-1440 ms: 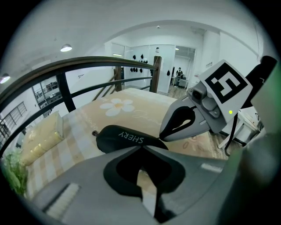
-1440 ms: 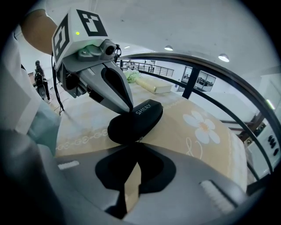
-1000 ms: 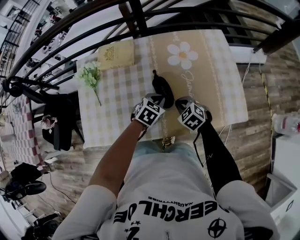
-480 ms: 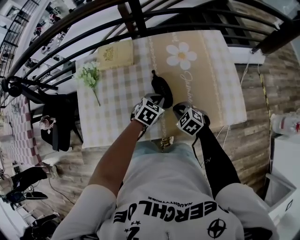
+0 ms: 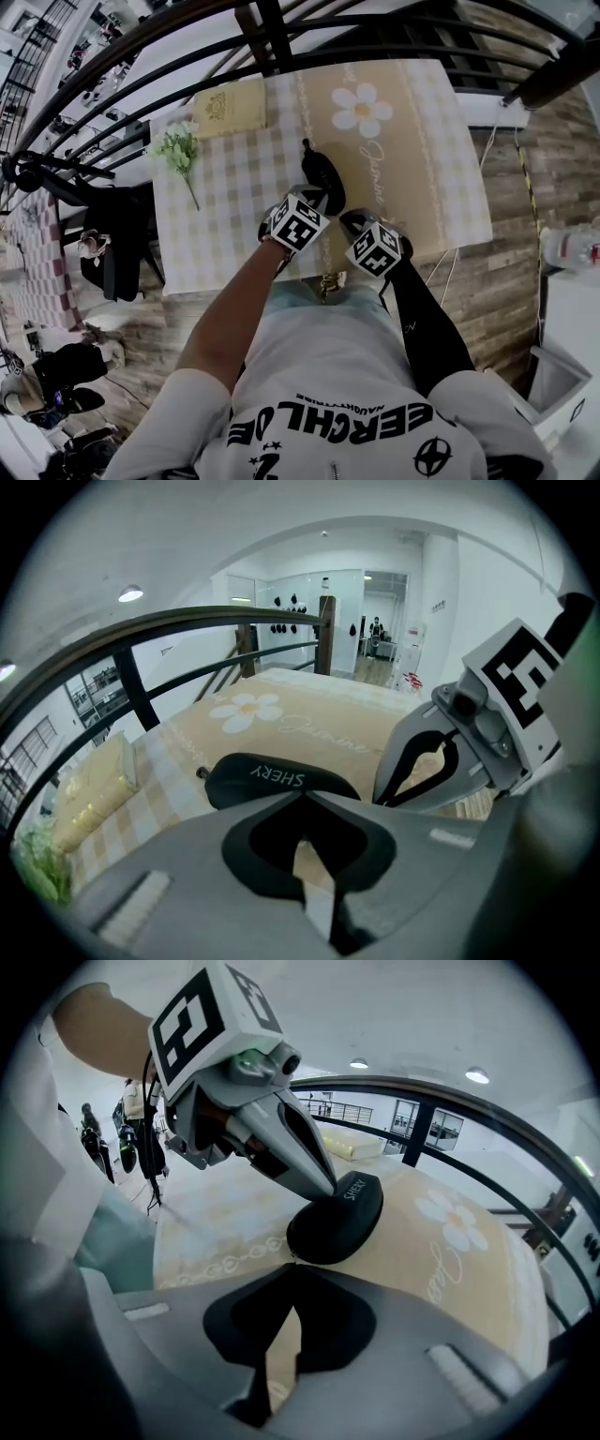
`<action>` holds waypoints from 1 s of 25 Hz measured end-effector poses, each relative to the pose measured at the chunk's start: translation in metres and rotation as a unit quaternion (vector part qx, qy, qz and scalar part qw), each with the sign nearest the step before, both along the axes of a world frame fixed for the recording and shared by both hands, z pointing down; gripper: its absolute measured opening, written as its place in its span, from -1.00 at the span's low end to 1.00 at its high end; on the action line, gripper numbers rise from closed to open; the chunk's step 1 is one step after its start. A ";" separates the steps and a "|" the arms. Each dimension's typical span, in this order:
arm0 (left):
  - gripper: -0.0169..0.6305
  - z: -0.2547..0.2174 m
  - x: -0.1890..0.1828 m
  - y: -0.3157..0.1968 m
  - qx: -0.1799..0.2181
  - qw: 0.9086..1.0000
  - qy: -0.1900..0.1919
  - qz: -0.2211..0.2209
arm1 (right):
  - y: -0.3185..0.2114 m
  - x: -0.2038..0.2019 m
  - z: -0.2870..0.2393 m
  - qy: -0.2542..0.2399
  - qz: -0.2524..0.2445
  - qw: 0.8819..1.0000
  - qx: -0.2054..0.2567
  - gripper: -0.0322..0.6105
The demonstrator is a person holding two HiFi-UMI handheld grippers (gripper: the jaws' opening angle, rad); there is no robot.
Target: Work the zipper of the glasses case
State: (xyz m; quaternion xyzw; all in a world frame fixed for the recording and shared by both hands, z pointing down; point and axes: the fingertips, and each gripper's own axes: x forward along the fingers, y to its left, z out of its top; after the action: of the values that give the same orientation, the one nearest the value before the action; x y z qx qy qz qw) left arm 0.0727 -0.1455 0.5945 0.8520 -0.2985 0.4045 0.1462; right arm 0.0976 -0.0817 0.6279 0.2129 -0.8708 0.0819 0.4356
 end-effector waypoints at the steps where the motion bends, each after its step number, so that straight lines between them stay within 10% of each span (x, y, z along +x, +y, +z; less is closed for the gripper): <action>1: -0.61 0.001 0.001 0.001 0.001 1.000 -0.009 0.010 | -0.001 0.004 -0.001 -0.001 0.006 1.000 0.001 -0.81; 25: -0.60 -0.003 0.024 -0.052 0.036 0.996 -0.076 0.039 | -0.084 0.112 0.002 0.063 0.108 0.991 0.056 -0.81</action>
State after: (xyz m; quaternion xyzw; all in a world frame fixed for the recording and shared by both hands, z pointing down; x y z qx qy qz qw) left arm 0.0969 -0.1979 0.5917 0.8347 -0.2895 0.4622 0.0765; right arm 0.2093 -0.1654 0.6299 0.3344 -0.8166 0.0662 0.4657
